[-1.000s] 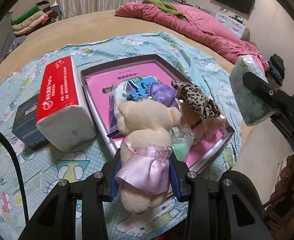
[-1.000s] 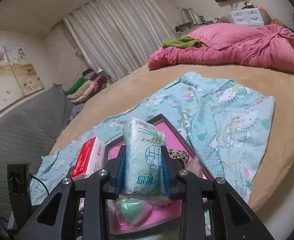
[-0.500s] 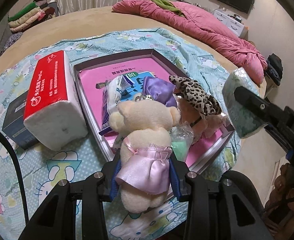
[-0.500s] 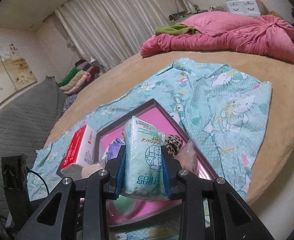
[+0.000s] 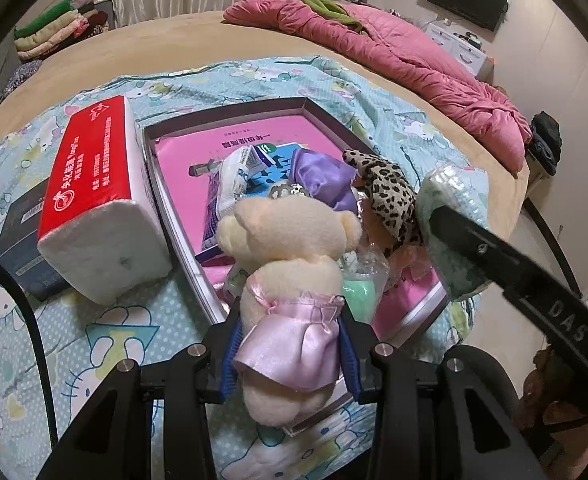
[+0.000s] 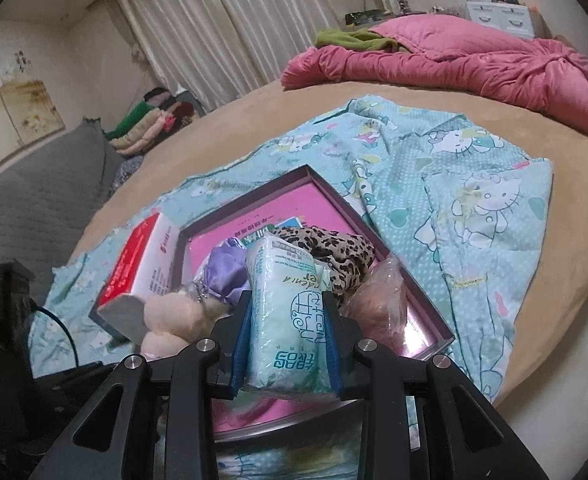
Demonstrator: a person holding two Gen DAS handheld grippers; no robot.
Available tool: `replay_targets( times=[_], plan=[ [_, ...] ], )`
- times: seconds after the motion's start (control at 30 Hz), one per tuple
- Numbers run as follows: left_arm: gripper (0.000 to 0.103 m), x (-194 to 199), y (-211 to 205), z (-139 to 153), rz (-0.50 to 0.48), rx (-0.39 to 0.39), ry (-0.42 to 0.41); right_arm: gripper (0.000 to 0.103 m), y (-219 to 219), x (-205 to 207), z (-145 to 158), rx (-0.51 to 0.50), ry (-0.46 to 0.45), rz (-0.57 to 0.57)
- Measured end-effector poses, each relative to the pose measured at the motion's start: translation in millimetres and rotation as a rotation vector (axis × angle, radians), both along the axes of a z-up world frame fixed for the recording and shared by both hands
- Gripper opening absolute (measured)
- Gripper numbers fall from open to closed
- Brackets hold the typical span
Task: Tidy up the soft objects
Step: 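Lower the wipes pack into the tray and open the right tool while the left releases the bear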
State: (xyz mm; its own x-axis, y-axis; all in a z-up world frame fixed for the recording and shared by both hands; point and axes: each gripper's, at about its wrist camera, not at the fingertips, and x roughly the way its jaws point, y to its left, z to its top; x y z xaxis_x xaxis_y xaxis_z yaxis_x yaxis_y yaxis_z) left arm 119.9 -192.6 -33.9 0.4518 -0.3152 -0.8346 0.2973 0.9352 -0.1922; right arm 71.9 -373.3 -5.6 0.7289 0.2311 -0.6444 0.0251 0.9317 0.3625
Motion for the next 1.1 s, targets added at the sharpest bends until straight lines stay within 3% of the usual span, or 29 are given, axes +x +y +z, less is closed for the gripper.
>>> replay_targets(
  times=[0.5, 1.1],
  plan=[
    [0.041, 1, 7, -6, 0.009, -0.004, 0.003, 0.035, 24, 22, -24, -0.111, 0.053, 0.073],
    [0.044, 4, 14, -13, 0.018, -0.072, 0.049, 0.055, 17, 13, -14, -0.014, -0.008, 0.093]
  ],
)
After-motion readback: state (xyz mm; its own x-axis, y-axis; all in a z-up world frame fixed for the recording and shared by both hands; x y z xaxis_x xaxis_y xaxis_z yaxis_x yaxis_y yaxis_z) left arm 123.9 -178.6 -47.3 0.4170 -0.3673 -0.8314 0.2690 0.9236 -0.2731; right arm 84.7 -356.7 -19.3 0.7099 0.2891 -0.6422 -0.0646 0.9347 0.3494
